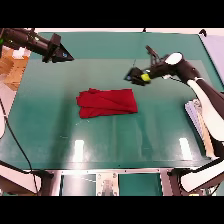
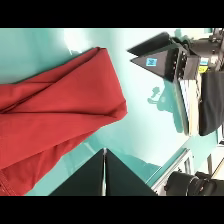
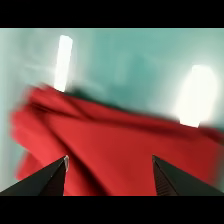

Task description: Fold the shirts.

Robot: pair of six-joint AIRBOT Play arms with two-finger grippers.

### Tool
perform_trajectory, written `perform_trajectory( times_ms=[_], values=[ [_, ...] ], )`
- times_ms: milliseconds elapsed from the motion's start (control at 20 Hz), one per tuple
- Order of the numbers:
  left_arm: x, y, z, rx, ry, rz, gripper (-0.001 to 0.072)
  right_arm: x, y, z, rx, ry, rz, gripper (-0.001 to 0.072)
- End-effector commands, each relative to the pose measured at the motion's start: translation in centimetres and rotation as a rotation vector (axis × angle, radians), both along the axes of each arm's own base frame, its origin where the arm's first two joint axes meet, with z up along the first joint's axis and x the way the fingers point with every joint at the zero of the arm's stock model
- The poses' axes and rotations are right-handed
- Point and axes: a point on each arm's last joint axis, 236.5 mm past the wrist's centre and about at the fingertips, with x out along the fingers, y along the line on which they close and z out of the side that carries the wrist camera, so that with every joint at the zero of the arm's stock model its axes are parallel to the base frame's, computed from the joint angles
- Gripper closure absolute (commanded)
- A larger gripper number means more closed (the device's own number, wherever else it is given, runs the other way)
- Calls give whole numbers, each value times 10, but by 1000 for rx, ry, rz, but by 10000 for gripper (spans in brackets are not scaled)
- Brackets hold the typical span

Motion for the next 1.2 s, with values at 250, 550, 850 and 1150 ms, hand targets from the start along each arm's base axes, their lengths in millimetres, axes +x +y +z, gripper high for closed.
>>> perform_trajectory(
  times_ms=[250, 550, 850, 1150],
  values=[
    [8, -1, 4, -10, -26, 25, 683, -55, -9, -96, 84, 289, 18, 98],
    [7, -1, 3, -9, -21, 22, 683, -60, 33, -81, 121, 267, 112, 688],
    [5, 0, 3, -7, -17, 17, 683, 21, -29, 92, 162, -94, -11, 697],
    [6, -1, 3, -7, -21, 17, 683, 38, -196, 241, 132, -332, -313, 697]
  ],
)
